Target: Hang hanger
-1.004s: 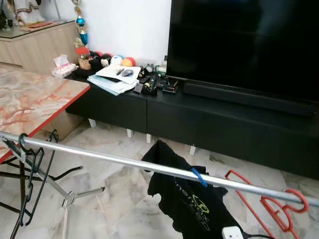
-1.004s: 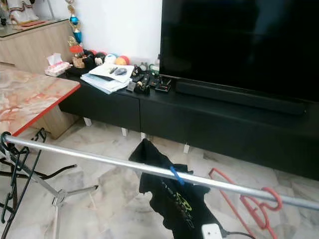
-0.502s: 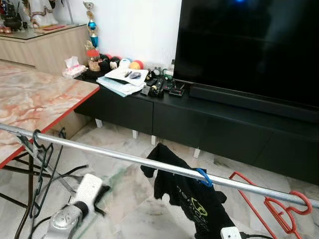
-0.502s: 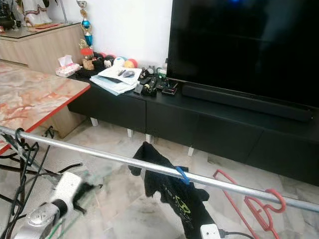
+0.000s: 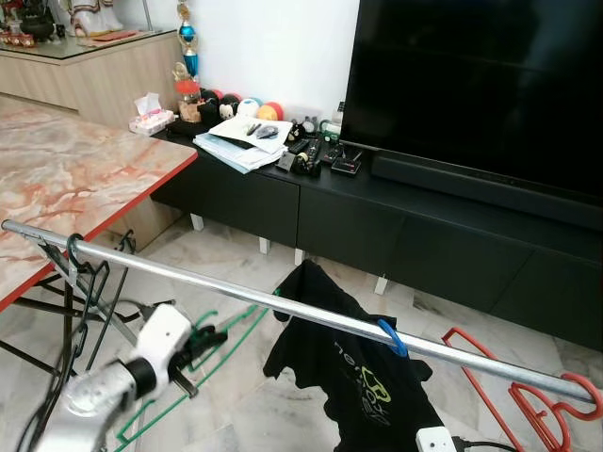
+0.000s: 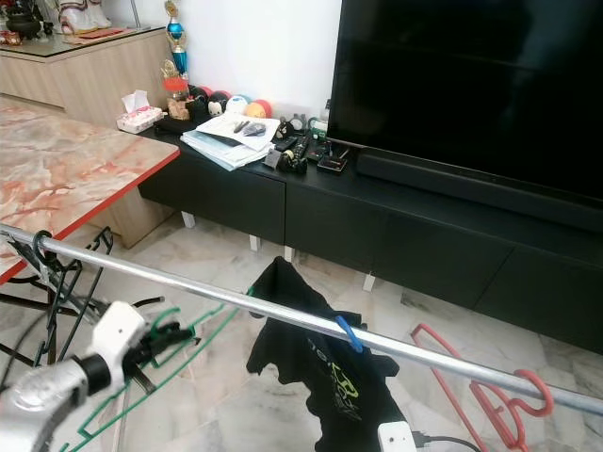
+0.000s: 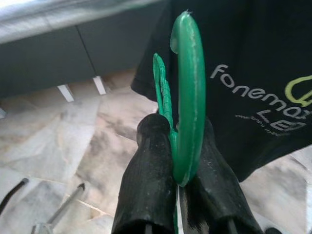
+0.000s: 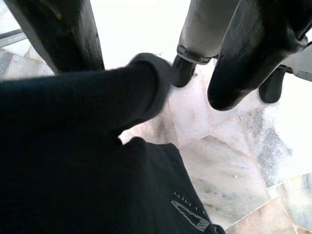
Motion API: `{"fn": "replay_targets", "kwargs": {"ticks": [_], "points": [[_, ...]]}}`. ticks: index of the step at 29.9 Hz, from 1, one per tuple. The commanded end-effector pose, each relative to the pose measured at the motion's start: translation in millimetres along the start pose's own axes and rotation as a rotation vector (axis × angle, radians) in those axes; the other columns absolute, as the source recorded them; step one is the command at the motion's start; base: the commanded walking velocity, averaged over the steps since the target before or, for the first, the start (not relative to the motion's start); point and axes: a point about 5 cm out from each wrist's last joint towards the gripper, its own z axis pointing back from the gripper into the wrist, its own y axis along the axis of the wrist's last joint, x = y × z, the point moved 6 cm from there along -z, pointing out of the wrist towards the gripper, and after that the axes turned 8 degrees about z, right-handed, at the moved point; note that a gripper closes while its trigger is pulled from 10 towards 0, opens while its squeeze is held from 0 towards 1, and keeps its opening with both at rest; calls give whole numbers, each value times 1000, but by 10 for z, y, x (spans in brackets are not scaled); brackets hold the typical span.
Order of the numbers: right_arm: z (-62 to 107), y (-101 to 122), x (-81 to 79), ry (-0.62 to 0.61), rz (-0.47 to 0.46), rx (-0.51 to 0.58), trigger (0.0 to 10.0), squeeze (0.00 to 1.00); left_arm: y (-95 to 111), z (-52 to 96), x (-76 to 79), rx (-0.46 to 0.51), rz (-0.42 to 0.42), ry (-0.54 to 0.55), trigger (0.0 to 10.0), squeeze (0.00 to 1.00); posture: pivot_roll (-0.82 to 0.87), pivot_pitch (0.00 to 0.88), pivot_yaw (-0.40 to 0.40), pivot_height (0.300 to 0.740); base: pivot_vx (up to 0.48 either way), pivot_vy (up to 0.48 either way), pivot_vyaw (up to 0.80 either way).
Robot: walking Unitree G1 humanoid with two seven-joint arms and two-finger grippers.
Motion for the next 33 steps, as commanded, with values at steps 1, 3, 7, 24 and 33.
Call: {"fn": "replay_targets", "kwargs": {"ticks": [1,3,7,24,33], "points": [[-1,50,35,-7,6,16,10000,0,7,25,35,-13,-2,-21,10000,0,155,0,-40,740,0,0,0],[-1,54,35,-5,12,17,10000,0,59,13,60,0,-3,-32,10000,0,161,0,-45,740,0,0,0],[-1,56,31,-3,12,18,10000,0,178,-29,43,31,11,1,10000,0,158,0,-45,740,0,0,0],[0,53,34,-2,17,17,10000,0,321,-235,-275,37,-32,241,10000,0,159,0,-51,740,0,0,0],[0,56,34,-2,17,18,10000,0,287,-276,-422,17,-14,347,10000,0,156,0,-52,740,0,0,0]]}}
